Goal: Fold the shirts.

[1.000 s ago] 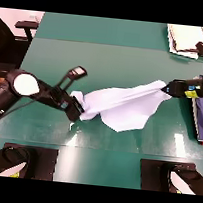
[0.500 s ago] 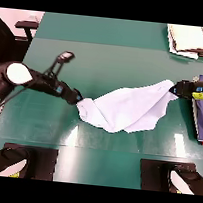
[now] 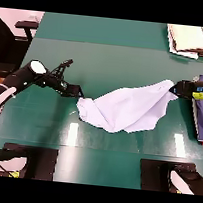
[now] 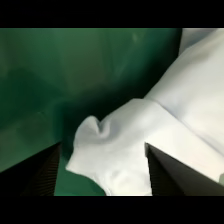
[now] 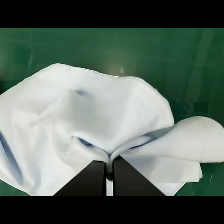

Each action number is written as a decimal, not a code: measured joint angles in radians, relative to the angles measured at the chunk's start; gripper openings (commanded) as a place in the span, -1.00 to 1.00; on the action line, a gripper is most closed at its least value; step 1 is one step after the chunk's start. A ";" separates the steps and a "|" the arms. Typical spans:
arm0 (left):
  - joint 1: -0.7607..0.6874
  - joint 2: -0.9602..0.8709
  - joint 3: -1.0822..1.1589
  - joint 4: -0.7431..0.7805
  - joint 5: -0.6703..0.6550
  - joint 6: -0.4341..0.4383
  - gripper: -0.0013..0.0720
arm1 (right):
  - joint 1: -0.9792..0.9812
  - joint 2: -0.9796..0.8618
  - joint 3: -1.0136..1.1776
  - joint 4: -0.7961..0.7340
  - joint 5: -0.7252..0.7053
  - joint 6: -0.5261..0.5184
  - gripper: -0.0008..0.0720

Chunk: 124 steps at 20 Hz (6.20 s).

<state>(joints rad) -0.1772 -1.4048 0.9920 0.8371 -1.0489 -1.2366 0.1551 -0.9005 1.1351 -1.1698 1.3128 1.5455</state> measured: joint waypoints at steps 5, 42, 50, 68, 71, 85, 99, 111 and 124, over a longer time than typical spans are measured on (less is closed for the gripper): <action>-0.020 -0.066 0.013 -0.045 -0.032 0.031 -0.58 | 0.000 0.000 0.000 0.000 0.000 0.000 -0.93; 0.059 0.159 0.536 0.586 -0.129 -0.229 -0.89 | -0.044 -0.496 0.625 0.000 0.193 0.042 -0.93; 0.063 -0.070 0.478 0.652 -0.043 -0.231 0.70 | -0.085 -0.744 0.577 0.219 0.068 -0.042 0.04; 0.247 0.224 -0.255 0.144 -0.009 -0.119 0.70 | -0.151 -0.251 0.035 0.337 0.036 -0.182 0.04; 0.210 0.225 -0.294 0.101 0.041 -0.103 0.70 | -0.151 -0.235 0.016 0.340 0.030 -0.183 0.03; 0.171 0.239 -0.279 0.076 0.114 -0.106 -0.90 | -0.229 -0.225 0.000 0.244 0.118 -0.179 0.03; 0.170 0.342 -0.211 0.082 0.095 -0.117 -0.89 | -0.698 -0.140 -0.601 0.129 0.003 -0.140 0.20; 0.170 0.352 -0.208 0.080 0.091 -0.117 -0.90 | -0.458 -0.139 -0.612 0.264 -0.335 -0.163 -0.93; 0.170 0.655 0.525 0.163 0.053 -0.127 -0.90 | -0.398 0.075 0.274 0.277 -0.179 -0.194 -0.93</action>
<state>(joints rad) -0.0071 -0.7494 1.5166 1.0000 -0.9958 -1.3640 -0.2428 -0.8257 1.4090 -0.8928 1.1336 1.3514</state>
